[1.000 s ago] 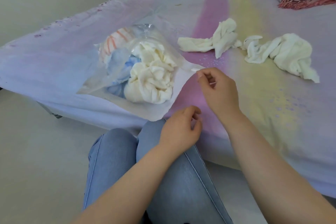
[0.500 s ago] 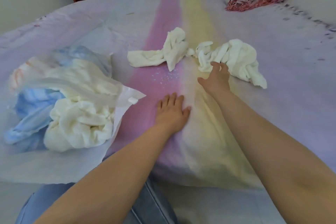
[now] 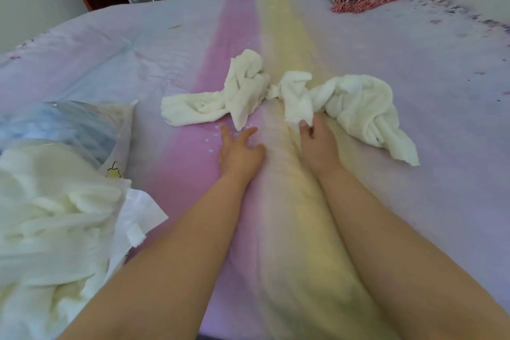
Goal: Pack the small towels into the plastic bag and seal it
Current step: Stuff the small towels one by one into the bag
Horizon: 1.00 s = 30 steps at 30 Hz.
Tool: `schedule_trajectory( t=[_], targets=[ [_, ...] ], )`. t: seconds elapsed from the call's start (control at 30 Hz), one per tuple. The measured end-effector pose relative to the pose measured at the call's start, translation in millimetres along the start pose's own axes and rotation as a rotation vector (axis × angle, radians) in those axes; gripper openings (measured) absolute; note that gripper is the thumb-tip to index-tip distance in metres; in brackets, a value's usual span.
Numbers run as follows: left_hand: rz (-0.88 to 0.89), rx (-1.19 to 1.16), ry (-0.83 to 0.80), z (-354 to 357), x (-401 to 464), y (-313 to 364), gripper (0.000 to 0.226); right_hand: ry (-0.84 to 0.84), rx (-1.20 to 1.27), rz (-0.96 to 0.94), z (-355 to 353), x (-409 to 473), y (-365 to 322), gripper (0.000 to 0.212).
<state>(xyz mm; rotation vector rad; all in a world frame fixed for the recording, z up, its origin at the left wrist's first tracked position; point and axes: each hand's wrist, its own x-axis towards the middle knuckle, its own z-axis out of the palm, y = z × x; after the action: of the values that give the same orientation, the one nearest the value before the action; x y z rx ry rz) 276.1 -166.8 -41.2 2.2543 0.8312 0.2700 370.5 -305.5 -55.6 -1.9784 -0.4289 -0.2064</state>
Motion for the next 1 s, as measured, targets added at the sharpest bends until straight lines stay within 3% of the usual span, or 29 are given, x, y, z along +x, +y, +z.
schedule_trajectory(
  t=[0.07, 0.17, 0.27, 0.33, 0.43, 0.57, 0.73, 0.9, 1.0],
  targets=[
    [-0.043, -0.196, -0.018, -0.7, 19.5, 8.2, 0.055, 0.036, 0.231, 0.029, -7.6, -15.1, -9.0, 0.024],
    [0.058, -0.316, 0.013, 0.9, 43.0, 6.8, 0.070, 0.034, 0.283, 0.081, -7.8, -30.3, -16.6, 0.024],
    [0.063, -0.385, 0.006, 1.9, 37.0, 4.9, 0.042, 0.016, 0.245, 0.132, 0.3, -27.1, -13.7, 0.021],
    [0.045, -0.525, 0.054, 3.0, 19.2, 1.6, 0.019, 0.012, 0.203, 0.133, 3.0, -25.8, -12.0, 0.033],
    [0.027, -0.591, 0.115, 3.4, -16.9, -1.2, 0.018, 0.013, 0.083, 0.103, 4.5, -29.8, -14.8, 0.059],
    [0.068, -0.610, 0.060, -6.7, -86.5, -1.5, 0.011, -0.037, -0.038, 0.066, 1.9, -38.3, -20.6, 0.074],
    [0.098, -0.476, 0.049, -14.9, -158.1, -36.4, 0.021, -0.139, -0.074, 0.064, -18.2, -72.8, -21.4, 0.042],
    [0.095, -0.438, -0.057, -33.0, -212.3, -64.5, 0.047, 0.011, 0.141, 0.150, -48.6, -144.2, -51.0, 0.021],
    [0.153, -0.380, 0.083, -48.4, -238.3, -73.6, 0.055, 0.040, 0.272, 0.132, -59.9, -198.6, -86.9, 0.013]
  ],
)
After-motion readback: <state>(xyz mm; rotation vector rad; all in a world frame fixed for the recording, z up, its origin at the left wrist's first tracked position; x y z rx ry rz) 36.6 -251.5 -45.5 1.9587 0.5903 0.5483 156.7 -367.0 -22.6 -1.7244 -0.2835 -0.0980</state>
